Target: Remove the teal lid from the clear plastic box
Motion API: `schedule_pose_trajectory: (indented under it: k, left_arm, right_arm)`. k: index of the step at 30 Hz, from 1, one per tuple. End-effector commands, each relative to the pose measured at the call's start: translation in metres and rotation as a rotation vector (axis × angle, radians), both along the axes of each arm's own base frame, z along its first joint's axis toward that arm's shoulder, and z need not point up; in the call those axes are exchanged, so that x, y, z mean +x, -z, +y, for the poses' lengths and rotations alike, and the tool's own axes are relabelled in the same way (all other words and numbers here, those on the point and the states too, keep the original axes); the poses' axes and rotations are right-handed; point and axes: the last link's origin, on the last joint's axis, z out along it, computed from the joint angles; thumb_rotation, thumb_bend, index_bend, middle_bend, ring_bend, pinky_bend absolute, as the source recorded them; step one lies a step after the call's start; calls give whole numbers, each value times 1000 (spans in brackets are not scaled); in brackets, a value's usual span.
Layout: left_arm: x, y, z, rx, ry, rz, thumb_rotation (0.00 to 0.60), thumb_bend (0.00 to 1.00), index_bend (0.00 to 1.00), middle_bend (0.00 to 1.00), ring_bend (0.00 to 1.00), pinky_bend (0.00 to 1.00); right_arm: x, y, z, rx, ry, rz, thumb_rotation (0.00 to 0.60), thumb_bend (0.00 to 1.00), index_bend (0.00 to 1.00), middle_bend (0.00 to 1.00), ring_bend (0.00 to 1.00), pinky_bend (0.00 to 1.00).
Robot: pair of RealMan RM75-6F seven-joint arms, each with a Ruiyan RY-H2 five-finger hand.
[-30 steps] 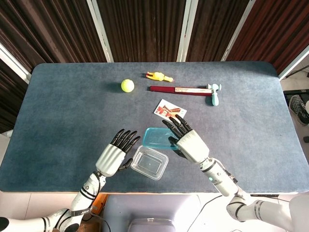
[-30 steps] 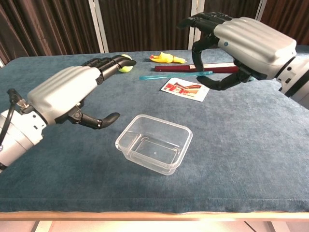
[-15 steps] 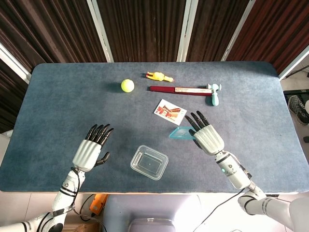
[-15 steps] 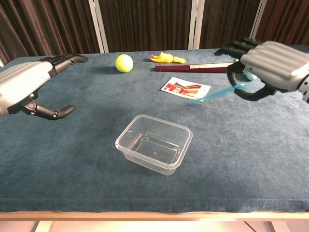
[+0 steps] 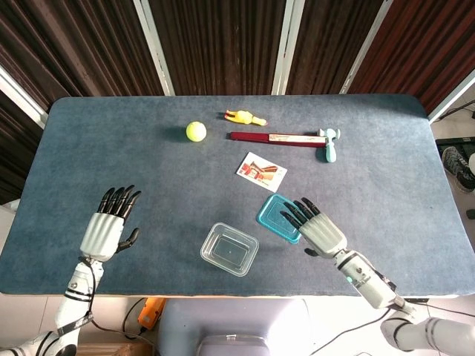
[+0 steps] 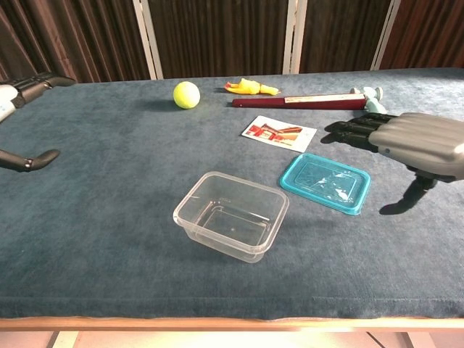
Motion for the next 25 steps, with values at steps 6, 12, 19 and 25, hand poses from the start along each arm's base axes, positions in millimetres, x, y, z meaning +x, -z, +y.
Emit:
schedule_pose_trajectory:
  k: [6,12,19,25]
  left_arm:
    - [-23,-38,-31,-5,-80,61,600,357,0,0,0,41]
    - [-84,-82,-116,212,-330,185,600,374,0,0,0,0]
    - [-86,-83,-127,294,-315,227,600,375,0,0,0,0]
    - [-88,-83,-129,250,-298,216,600,372,0,0,0,0]
  right_arm:
    - [-16,-63,39,-45,149,78,600,82,0,0,0,0]
    - [-71,-131,121,-536,411,-125,600,82,0,0,0,0]
    - [-70,-135,125,-575,351,-132,600,82,0,0,0,0]
    - [-74,-136,122,-552,381,-147,600,82,0,0,0,0]
